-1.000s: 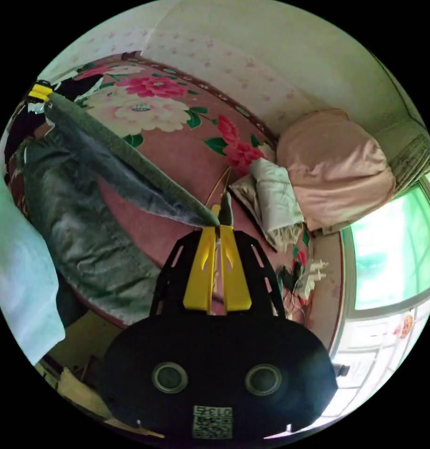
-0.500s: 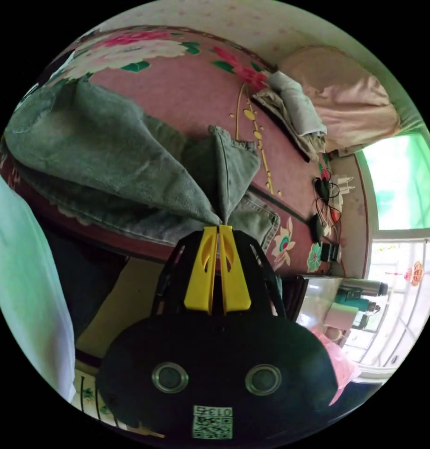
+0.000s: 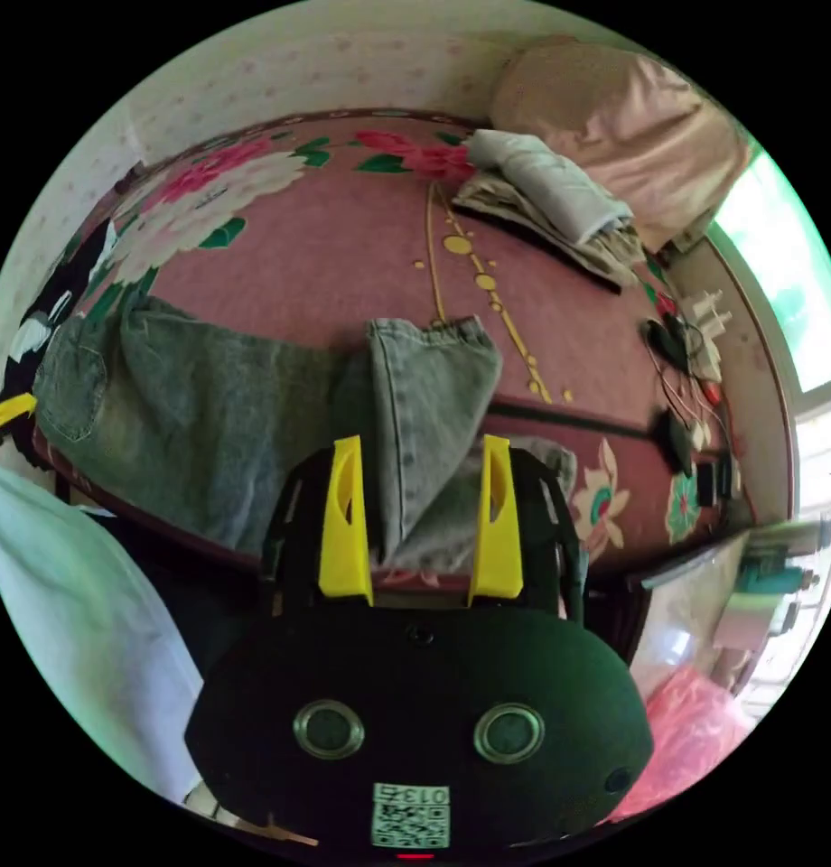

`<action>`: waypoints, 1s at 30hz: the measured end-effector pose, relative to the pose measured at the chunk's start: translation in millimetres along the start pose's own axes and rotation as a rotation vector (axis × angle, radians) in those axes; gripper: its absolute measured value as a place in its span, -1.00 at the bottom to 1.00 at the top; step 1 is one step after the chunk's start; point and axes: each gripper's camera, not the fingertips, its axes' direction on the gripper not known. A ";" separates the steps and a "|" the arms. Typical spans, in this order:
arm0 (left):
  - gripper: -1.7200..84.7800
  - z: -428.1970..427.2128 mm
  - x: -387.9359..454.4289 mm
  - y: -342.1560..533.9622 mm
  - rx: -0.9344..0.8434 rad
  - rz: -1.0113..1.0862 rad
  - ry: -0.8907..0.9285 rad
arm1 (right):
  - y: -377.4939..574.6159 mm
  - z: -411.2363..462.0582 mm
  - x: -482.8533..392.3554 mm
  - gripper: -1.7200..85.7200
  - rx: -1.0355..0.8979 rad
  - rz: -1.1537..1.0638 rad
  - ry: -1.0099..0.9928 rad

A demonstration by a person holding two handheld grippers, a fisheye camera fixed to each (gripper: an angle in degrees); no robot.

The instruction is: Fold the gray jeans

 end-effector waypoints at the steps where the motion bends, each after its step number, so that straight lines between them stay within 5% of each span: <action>1: -0.96 1.0 1.2 -8.4 -0.009 0.010 0.005 | -7.3 5.6 -1.6 -0.60 0.000 -0.024 -0.004; 5: -0.97 17.9 4.3 -50.2 -0.066 -0.013 0.098 | -35.7 49.1 10.3 -0.85 -0.184 -0.109 0.019; 12: -0.97 52.3 6.0 -61.5 -0.182 -0.030 0.193 | 58.2 -37.8 151.5 -0.91 0.135 0.454 -0.210; 14: -0.97 50.6 3.1 -70.3 -0.209 -0.058 0.222 | 87.7 -29.8 177.3 -0.90 0.067 0.584 -0.243; 20: -0.97 -3.7 -16.6 -105.5 -0.079 -0.167 0.185 | 120.6 -8.5 175.0 -0.77 -0.199 0.555 -0.013; 25: -0.97 -48.7 -7.2 -187.2 0.094 -0.017 0.078 | 127.4 -23.9 203.3 -0.76 -0.130 0.654 -0.019; 30: -0.97 -66.0 34.5 -302.5 0.173 0.252 -0.020 | 31.3 -27.3 191.8 -0.69 0.047 0.337 0.074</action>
